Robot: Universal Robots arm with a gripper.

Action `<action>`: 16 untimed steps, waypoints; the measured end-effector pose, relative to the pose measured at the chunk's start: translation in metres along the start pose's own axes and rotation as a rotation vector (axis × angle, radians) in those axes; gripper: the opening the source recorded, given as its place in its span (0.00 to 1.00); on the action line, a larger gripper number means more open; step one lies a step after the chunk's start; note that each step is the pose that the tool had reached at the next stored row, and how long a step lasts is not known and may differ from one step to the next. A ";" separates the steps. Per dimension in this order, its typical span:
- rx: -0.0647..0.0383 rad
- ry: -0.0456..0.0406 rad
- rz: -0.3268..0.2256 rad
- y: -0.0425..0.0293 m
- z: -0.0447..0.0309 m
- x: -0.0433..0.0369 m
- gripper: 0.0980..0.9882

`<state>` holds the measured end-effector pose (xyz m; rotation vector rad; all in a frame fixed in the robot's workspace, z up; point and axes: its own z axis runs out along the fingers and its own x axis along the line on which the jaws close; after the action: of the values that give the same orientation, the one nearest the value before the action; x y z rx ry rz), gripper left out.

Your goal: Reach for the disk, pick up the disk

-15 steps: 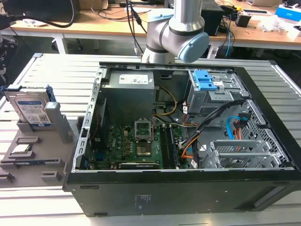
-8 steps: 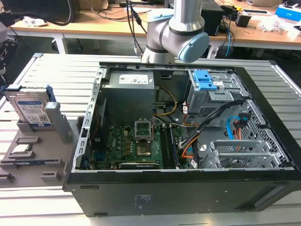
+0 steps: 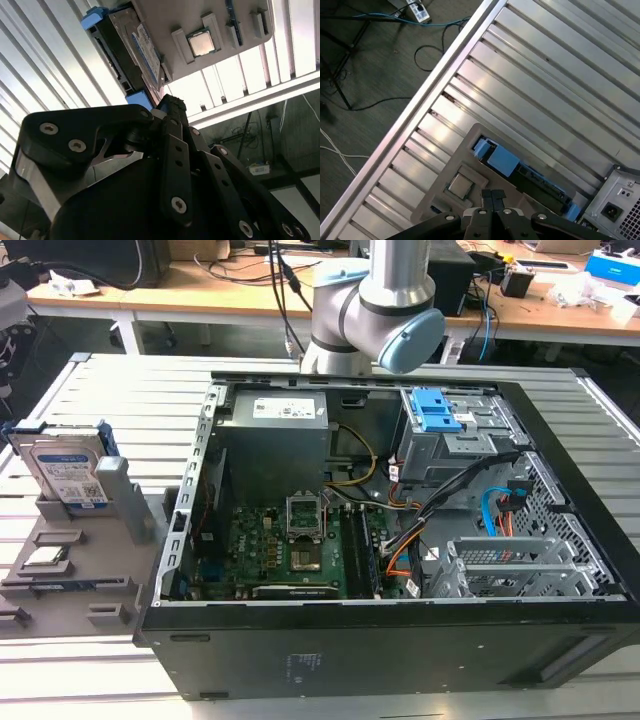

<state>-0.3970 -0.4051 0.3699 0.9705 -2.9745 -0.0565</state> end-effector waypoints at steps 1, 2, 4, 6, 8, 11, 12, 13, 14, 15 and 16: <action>0.000 0.0003 -0.009 0.0000 0.0000 0.0000 0.01; 0.000 0.0005 -0.015 0.0000 0.0000 0.0000 0.01; 0.000 0.0012 -0.035 0.0000 0.0000 0.0000 0.01; 0.000 0.0017 -0.045 0.0000 0.0000 0.0000 0.01; 0.000 0.0021 -0.056 0.0000 0.0000 0.0000 0.01; 0.000 0.0030 -0.080 0.0000 0.0000 0.0000 0.01; 0.000 0.0037 -0.101 0.0000 0.0001 0.0000 0.01; 0.000 0.0044 -0.118 0.0000 0.0000 0.0000 0.01; 0.000 0.0050 -0.134 0.0000 0.0000 0.0000 0.01; 0.000 0.0055 -0.147 0.0001 0.0000 0.0000 0.01; 0.000 0.0059 -0.157 0.0000 0.0000 0.0000 0.01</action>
<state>-0.3970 -0.4051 0.3699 1.2001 -2.8865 -0.0548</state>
